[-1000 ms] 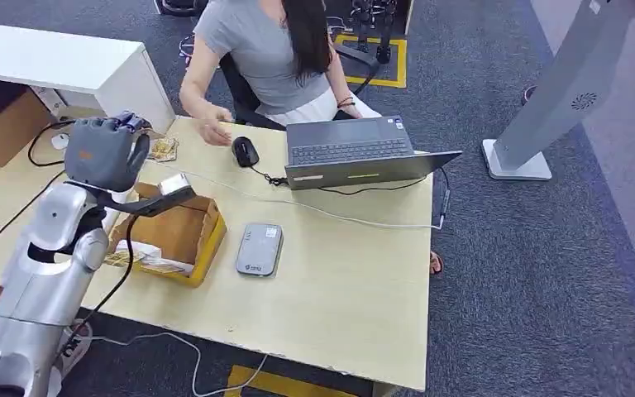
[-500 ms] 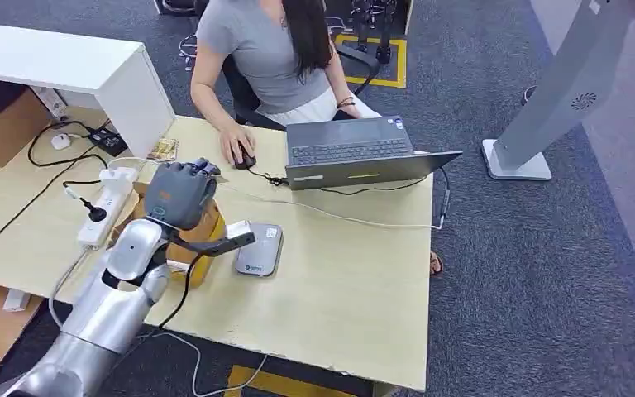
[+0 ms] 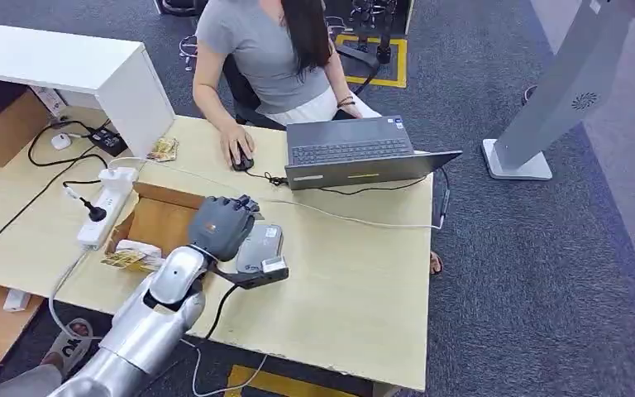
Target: Pass the card to the sensor for recognition and then transmit it.
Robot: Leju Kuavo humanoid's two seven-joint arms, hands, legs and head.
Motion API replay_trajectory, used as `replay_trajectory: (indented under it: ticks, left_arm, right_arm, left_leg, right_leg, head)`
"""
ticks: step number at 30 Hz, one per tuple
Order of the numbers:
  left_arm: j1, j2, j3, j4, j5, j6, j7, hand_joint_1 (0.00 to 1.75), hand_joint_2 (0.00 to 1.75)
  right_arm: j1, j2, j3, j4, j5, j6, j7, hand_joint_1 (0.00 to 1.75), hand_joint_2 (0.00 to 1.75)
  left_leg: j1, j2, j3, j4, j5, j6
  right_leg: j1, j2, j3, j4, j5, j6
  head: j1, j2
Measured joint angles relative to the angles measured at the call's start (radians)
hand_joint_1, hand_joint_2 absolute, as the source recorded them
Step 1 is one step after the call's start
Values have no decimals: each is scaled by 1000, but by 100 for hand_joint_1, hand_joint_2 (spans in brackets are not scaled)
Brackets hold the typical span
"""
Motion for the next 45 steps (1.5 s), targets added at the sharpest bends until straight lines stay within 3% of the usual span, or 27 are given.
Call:
replay_trajectory:
  ticks: [6, 13, 24, 28, 32, 37, 45]
  left_arm:
    - [3, -9, -13, 27, -9, -14, 8, 175, 175]
    - [1, -20, -27, 126, -44, -140, 79, 175, 175]
    - [-64, -37, -49, 220, -27, -213, 98, 175, 175]
    - [-70, -47, -49, 227, -21, -177, 125, 175, 175]
    - [-68, -47, -49, 212, -26, -79, 142, 175, 175]
    - [-100, -4, -21, 107, -43, 49, 125, 175, 175]
    - [-173, 69, 44, 25, -59, 75, 97, 175, 175]
  right_arm:
    - [0, 1, -3, 0, 3, 7, 0, 0, 175]
    - [0, 2, -13, 0, 8, 9, 5, 0, 175]
    - [0, 5, -31, 0, 18, 9, 7, 0, 175]
    - [0, 6, -35, 0, 17, 9, 7, 0, 175]
    - [1, 8, -43, 0, 20, 9, 5, 0, 175]
    - [3, 8, -50, 0, 37, 10, -2, 0, 175]
    - [3, 7, -54, 0, 50, 12, -5, 0, 175]
  left_leg:
    - [0, 0, 0, 0, 0, 0]
    - [0, 0, 0, 0, 0, 0]
    - [0, -2, 6, 0, 0, 0]
    - [0, -2, 7, 0, 1, 1]
    - [0, -2, 5, 0, 2, 1]
    - [0, -2, 2, 0, 4, 0]
    - [1, -2, 0, 0, 4, 0]
  right_leg:
    - [0, 0, 0, 0, 0, 0]
    - [0, 0, 0, 0, 0, 0]
    - [0, -2, 7, 0, 0, 0]
    - [0, -2, 8, 0, 0, 0]
    - [0, -2, 6, 0, 2, 2]
    - [0, -2, 3, 1, 2, 2]
    - [0, -2, 1, 1, 2, 2]
  head:
    - [0, 0]
    - [0, 0]
    - [0, 0]
    - [0, 0]
    - [0, 0]
    - [0, 0]
    - [1, 0]
